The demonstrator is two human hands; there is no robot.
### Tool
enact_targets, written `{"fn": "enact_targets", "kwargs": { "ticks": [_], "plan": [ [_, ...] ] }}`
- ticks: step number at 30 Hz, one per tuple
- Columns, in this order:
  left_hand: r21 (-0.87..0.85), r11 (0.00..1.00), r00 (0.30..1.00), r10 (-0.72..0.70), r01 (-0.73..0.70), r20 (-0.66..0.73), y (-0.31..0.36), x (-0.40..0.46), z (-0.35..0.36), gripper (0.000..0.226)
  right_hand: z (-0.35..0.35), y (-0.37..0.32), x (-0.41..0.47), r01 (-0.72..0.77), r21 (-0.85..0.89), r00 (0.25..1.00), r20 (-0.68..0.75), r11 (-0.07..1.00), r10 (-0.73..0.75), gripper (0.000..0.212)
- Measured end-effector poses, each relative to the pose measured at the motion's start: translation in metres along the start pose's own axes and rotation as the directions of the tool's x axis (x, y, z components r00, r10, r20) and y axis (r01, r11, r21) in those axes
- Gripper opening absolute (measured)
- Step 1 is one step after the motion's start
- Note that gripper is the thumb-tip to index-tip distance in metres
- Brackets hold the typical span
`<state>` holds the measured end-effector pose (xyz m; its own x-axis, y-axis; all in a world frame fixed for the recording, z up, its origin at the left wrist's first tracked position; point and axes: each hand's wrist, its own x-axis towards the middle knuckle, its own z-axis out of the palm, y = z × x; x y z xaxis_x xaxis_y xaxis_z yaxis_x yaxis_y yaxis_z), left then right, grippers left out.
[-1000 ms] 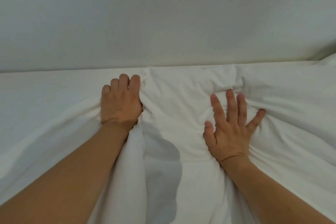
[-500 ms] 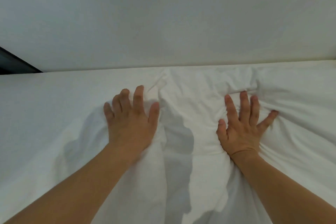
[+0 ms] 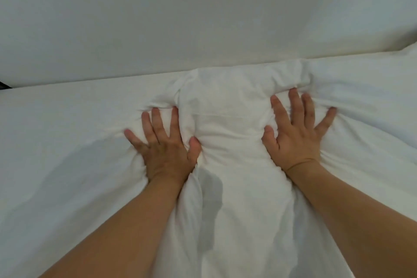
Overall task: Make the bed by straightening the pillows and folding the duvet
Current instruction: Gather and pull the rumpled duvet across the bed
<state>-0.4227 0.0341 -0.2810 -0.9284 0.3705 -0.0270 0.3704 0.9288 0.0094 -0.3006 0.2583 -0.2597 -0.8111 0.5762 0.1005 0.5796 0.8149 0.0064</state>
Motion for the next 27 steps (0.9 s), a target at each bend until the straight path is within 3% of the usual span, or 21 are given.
{"fn": "enact_targets", "kwargs": {
  "ticks": [4, 6, 8, 10, 12, 14, 16, 17, 18, 19, 20, 21, 22, 23, 24, 26, 27],
  "plan": [
    [-0.071, 0.997, 0.999, -0.003, 0.006, 0.045, -0.003, -0.002, -0.011, 0.079, -0.029, -0.022, -0.029, -0.096, -0.099, 0.982, 0.153, 0.991, 0.11, 0.061],
    [-0.093, 0.996, 0.988, 0.028, -0.014, 0.149, -0.012, -0.004, -0.028, 0.079, -0.055, -0.044, -0.054, -0.091, -0.067, 0.983, 0.155, 0.994, 0.101, 0.046],
    [-0.237, 0.97, 0.942, 0.132, -0.059, 0.308, -0.024, 0.002, -0.059, 0.074, -0.08, -0.07, -0.075, -0.018, 0.043, 0.998, 0.059, 0.999, 0.016, 0.034],
    [-0.407, 0.911, 0.867, 0.257, -0.069, 0.427, -0.05, 0.011, -0.1, 0.06, -0.102, -0.105, -0.081, 0.039, 0.228, 0.999, -0.009, 0.973, -0.038, 0.035],
    [-0.469, 0.883, 0.886, 0.206, 0.014, 0.415, -0.1, 0.002, -0.133, 0.056, -0.12, -0.154, -0.077, 0.07, 0.409, 0.997, 0.007, 0.91, -0.08, 0.035],
    [-0.365, 0.916, 0.883, 0.025, 0.168, 0.469, -0.162, -0.026, -0.145, 0.073, -0.132, -0.205, -0.07, -0.063, 0.542, 0.987, 0.158, 0.838, -0.028, 0.03],
    [-0.181, 0.939, 0.78, -0.125, 0.293, 0.613, -0.213, -0.07, -0.143, 0.095, -0.142, -0.25, -0.063, -0.377, 0.603, 0.867, 0.496, 0.703, 0.04, 0.056],
    [-0.154, 0.929, 0.712, -0.144, 0.337, 0.688, -0.227, -0.09, -0.142, 0.103, -0.141, -0.268, -0.064, -0.489, 0.551, 0.756, 0.655, 0.676, 0.013, 0.065],
    [-0.206, 0.912, 0.668, -0.093, 0.355, 0.739, -0.233, -0.104, -0.139, 0.105, -0.137, -0.283, -0.065, -0.489, 0.488, 0.686, 0.727, 0.723, -0.026, 0.065],
    [-0.327, 0.873, 0.65, 0.015, 0.362, 0.76, -0.233, -0.112, -0.141, 0.099, -0.131, -0.295, -0.066, -0.413, 0.471, 0.697, 0.715, 0.78, -0.063, 0.055],
    [-0.443, 0.828, 0.675, 0.112, 0.342, 0.73, -0.232, -0.113, -0.145, 0.083, -0.129, -0.306, -0.063, -0.383, 0.471, 0.731, 0.681, 0.795, -0.051, 0.04],
    [-0.538, 0.791, 0.751, 0.159, 0.291, 0.641, -0.232, -0.106, -0.152, 0.059, -0.132, -0.314, -0.056, -0.417, 0.545, 0.778, 0.627, 0.727, -0.024, 0.024],
    [-0.579, 0.789, 0.857, 0.14, 0.206, 0.496, -0.235, -0.09, -0.161, 0.033, -0.139, -0.318, -0.044, -0.449, 0.673, 0.843, 0.538, 0.588, 0.028, 0.017],
    [-0.536, 0.84, 0.95, 0.097, 0.082, 0.296, -0.24, -0.064, -0.174, 0.014, -0.149, -0.318, -0.03, -0.41, 0.792, 0.908, 0.404, 0.453, 0.116, 0.022],
    [-0.415, 0.91, 0.995, 0.067, -0.03, 0.075, -0.246, -0.033, -0.193, 0.006, -0.159, -0.317, -0.014, -0.33, 0.858, 0.942, 0.275, 0.393, 0.191, 0.031],
    [-0.175, 0.974, 0.974, 0.112, -0.147, -0.198, -0.262, 0.026, -0.224, 0.019, -0.146, -0.32, -0.003, -0.217, 0.854, 0.976, 0.188, 0.472, 0.108, 0.05],
    [-0.08, 0.985, 0.968, 0.134, -0.154, -0.214, -0.266, 0.052, -0.225, 0.034, -0.123, -0.322, -0.009, -0.178, 0.759, 0.977, 0.214, 0.626, 0.019, 0.057]
  ]
}}
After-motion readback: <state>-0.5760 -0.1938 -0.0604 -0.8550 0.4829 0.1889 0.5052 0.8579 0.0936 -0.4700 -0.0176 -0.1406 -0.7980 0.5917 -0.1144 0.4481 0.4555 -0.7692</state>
